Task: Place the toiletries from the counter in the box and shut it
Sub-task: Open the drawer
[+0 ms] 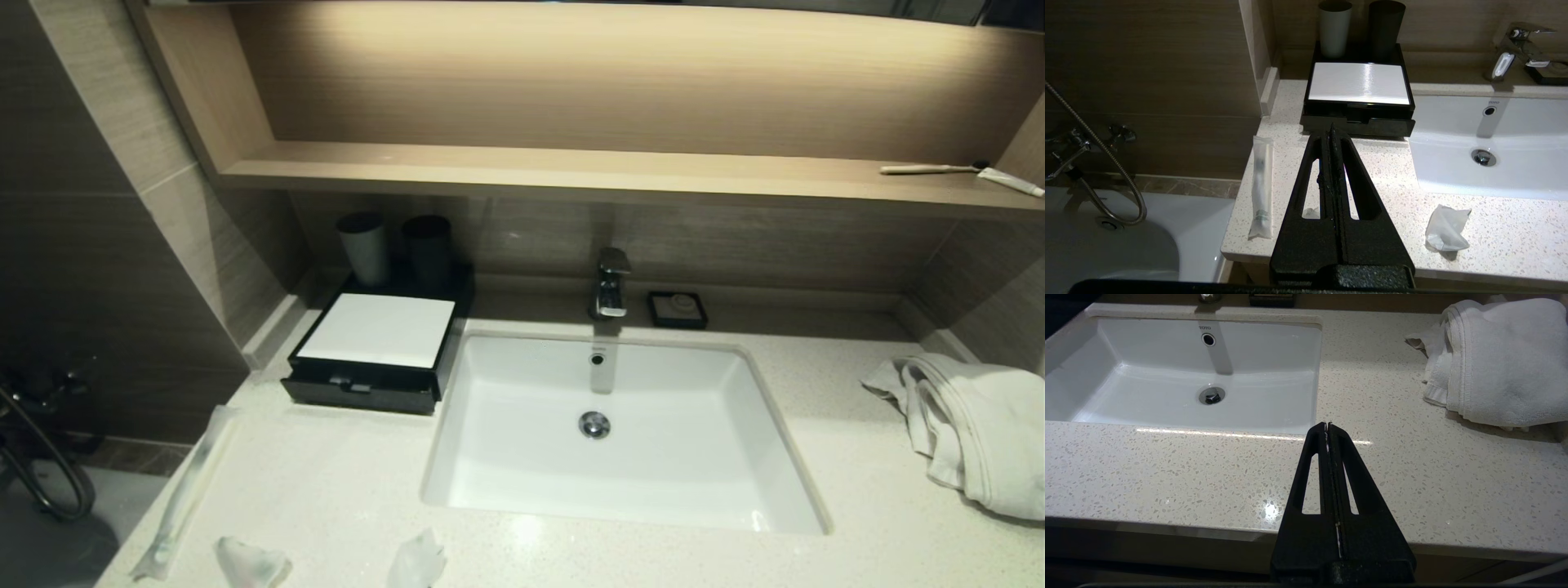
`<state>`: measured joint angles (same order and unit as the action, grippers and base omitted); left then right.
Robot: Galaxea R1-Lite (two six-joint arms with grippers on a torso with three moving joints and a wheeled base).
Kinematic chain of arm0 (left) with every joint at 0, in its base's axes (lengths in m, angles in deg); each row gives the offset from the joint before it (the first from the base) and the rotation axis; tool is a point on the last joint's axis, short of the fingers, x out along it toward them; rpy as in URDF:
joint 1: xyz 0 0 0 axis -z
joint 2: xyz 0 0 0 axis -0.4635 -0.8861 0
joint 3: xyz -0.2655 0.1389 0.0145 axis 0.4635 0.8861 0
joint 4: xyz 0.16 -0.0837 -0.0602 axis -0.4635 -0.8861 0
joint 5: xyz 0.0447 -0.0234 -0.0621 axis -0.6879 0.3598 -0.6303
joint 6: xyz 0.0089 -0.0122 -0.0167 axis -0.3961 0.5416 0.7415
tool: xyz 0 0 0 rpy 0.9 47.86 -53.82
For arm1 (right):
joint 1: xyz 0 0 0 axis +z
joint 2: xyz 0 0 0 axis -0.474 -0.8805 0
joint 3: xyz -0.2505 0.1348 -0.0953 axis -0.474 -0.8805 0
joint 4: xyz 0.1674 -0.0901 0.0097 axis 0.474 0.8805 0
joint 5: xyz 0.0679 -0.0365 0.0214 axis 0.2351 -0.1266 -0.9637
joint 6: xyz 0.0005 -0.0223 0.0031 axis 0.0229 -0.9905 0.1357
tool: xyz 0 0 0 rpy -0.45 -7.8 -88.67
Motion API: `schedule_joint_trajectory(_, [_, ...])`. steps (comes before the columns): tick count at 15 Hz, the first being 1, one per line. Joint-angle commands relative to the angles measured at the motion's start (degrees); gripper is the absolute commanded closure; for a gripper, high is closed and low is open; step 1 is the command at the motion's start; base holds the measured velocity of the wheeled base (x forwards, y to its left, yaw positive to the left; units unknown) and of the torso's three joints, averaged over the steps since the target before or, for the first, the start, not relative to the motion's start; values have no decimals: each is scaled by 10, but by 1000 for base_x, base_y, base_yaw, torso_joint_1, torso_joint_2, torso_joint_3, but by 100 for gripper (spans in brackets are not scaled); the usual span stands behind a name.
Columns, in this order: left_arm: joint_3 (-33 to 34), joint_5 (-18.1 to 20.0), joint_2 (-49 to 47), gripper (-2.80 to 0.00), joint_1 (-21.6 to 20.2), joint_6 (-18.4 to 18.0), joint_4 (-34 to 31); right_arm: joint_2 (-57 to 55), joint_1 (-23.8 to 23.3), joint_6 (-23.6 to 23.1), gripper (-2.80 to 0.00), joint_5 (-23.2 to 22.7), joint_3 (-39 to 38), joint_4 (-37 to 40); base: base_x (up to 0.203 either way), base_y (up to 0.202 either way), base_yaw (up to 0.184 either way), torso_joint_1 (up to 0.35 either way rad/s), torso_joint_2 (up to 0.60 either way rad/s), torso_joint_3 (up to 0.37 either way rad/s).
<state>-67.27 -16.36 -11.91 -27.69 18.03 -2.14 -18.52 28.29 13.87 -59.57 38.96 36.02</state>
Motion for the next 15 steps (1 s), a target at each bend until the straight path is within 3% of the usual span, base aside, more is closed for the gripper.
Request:
schedule_joint_trajectory(1, [-8, 0, -110, 0, 0, 0, 28, 0, 0, 0, 0, 0, 0, 0, 0, 0, 0, 0, 0, 0])
schedule_joint_trajectory(10, [-27, -2, -455, 0, -5, 2, 269, 0, 0, 0, 0, 0, 0, 0, 0, 0, 0, 0, 0, 0])
schedule_joint_trajectory(13, [-25, -3, -519, 0, -2, 13, 345, 0, 0, 0, 0, 0, 0, 0, 0, 0, 0, 0, 0, 0])
schedule_joint_trajectory(15, [-25, -3, -543, 0, 1, 28, 362, 0, 0, 0, 0, 0, 0, 0, 0, 0, 0, 0, 0, 0])
